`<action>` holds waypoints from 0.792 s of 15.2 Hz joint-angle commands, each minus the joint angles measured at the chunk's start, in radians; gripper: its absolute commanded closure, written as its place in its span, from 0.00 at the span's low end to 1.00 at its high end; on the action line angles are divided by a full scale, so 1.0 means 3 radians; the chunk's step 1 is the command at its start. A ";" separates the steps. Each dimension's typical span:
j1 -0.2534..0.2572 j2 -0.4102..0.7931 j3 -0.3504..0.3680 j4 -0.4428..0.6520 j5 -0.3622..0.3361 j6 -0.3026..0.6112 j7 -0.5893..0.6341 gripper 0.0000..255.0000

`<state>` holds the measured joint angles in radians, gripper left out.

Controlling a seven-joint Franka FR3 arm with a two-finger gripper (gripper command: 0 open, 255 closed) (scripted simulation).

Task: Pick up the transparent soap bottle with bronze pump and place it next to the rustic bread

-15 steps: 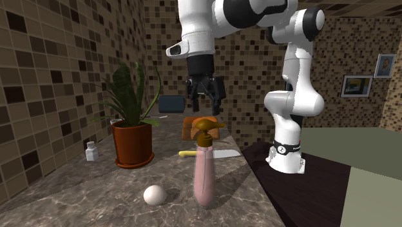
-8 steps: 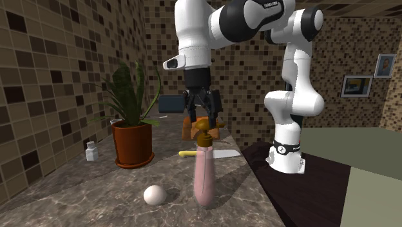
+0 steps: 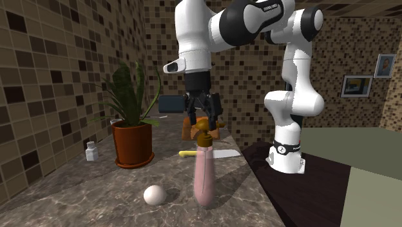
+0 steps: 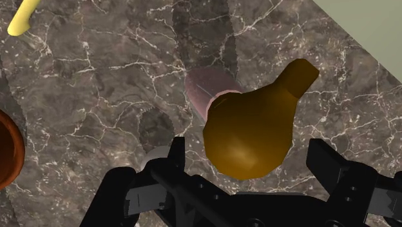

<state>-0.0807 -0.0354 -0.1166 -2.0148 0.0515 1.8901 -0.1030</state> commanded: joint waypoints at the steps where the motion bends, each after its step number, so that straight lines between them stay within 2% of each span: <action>1: 0.0000 0.0000 0.0000 0.0000 0.0000 0.0000 0.0000 1.00; 10: 0.0000 0.0000 0.0000 -0.0001 0.0000 0.0001 0.0000 1.00; 12: 0.0000 -0.0021 0.0000 0.0066 -0.0004 -0.0086 0.0006 1.00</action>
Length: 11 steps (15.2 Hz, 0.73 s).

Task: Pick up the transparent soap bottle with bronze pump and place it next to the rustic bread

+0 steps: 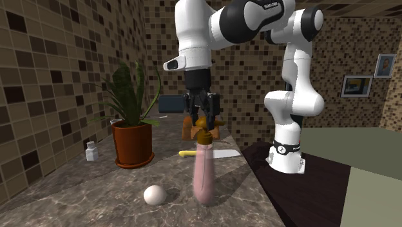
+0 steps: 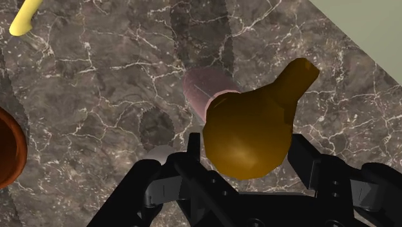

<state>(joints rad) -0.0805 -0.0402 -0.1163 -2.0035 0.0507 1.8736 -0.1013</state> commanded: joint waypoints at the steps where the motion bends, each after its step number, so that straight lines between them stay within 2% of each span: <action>1: -0.0001 -0.0013 -0.0001 0.0064 -0.0003 -0.0075 0.0003 1.00; 11: 0.0000 -0.0063 0.0000 0.0456 -0.0013 -0.0516 0.0028 1.00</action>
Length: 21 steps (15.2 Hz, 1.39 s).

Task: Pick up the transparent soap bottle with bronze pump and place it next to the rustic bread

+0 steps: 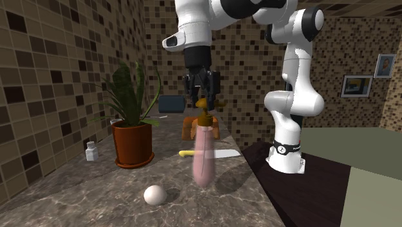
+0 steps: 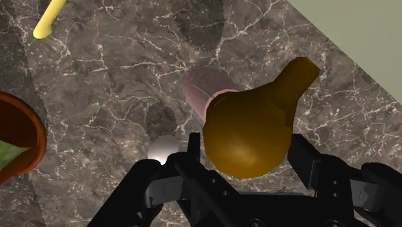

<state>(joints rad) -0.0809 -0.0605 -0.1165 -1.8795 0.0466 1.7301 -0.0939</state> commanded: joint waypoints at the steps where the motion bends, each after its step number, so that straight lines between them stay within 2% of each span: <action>1: 0.0001 0.0004 0.0001 0.0086 0.0000 -0.0082 0.0005 1.00; 21: -0.0005 0.0151 -0.0008 0.1165 0.0016 -0.1015 0.0034 1.00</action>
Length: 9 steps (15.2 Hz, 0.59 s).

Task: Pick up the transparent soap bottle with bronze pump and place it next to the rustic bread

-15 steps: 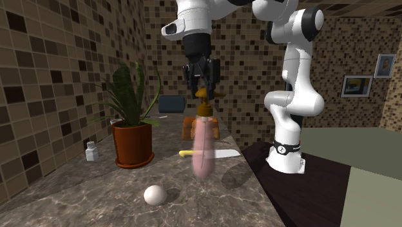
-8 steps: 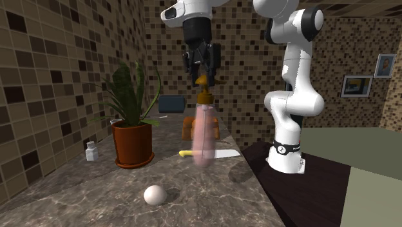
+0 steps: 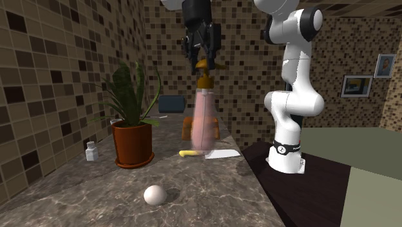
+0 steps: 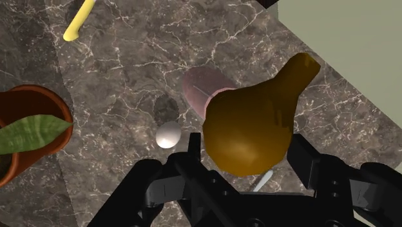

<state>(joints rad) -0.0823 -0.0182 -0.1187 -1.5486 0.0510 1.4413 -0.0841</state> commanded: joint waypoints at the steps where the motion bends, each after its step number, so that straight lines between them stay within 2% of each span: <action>1: -0.0002 0.0027 -0.0002 0.0129 0.0004 -0.0102 0.0002 1.00; 8: -0.0011 0.0173 -0.0011 0.0628 0.0024 -0.0456 0.0005 1.00; 9: -0.0039 0.0104 -0.0037 0.0583 0.0011 -0.0483 -0.0051 1.00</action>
<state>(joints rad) -0.0887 0.0153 -0.1248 -1.3849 0.0553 1.3099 -0.0892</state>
